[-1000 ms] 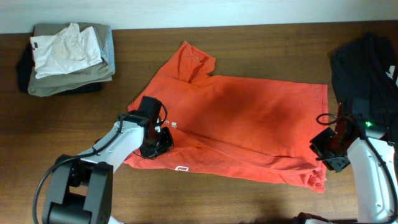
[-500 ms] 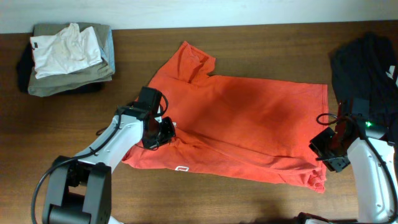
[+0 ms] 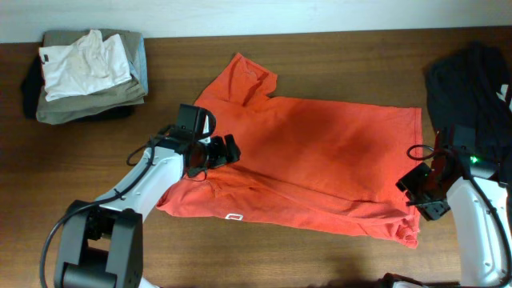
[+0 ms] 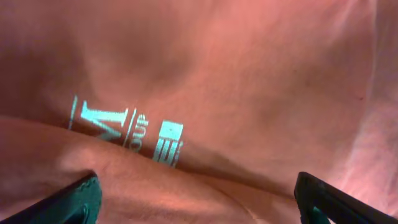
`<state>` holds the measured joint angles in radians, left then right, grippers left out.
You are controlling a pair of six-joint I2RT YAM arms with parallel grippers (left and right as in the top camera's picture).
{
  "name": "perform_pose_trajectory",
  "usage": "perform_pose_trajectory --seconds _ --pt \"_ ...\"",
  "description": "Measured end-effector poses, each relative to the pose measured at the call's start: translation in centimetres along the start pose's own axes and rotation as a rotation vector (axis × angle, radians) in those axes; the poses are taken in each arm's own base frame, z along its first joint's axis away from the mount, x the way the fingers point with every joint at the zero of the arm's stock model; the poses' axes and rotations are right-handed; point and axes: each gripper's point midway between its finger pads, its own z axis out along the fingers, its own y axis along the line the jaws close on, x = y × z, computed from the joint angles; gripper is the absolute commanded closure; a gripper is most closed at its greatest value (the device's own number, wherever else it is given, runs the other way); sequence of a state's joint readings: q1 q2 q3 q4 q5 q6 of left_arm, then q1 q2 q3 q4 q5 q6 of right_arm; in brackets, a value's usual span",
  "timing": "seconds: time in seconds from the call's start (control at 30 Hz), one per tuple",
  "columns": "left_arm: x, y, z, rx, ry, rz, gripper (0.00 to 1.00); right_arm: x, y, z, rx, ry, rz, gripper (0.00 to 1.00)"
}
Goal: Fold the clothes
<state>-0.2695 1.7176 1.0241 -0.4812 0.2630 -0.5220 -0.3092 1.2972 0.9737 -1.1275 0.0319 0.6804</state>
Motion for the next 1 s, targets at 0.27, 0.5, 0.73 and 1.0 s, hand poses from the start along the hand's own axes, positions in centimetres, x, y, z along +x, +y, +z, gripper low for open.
perform_pose_trajectory --seconds 0.27,0.5,0.73,1.0 --pt "1.0 -0.7 -5.9 -0.014 -0.031 0.066 0.01 -0.3 0.2 0.0 -0.008 -0.01 0.0 0.44" --pt "7.2 1.4 -4.2 -0.181 0.167 -0.102 0.01 -0.2 0.1 0.0 -0.005 -0.007 0.0 0.44" --pt "6.8 3.6 0.5 -0.27 0.169 -0.185 0.09 0.0 0.0 0.0 0.001 0.0 0.0 0.44" --pt "5.6 3.0 1.1 -0.236 0.129 -0.168 0.68 0.0 0.0 0.0 0.001 0.0 0.0 0.44"
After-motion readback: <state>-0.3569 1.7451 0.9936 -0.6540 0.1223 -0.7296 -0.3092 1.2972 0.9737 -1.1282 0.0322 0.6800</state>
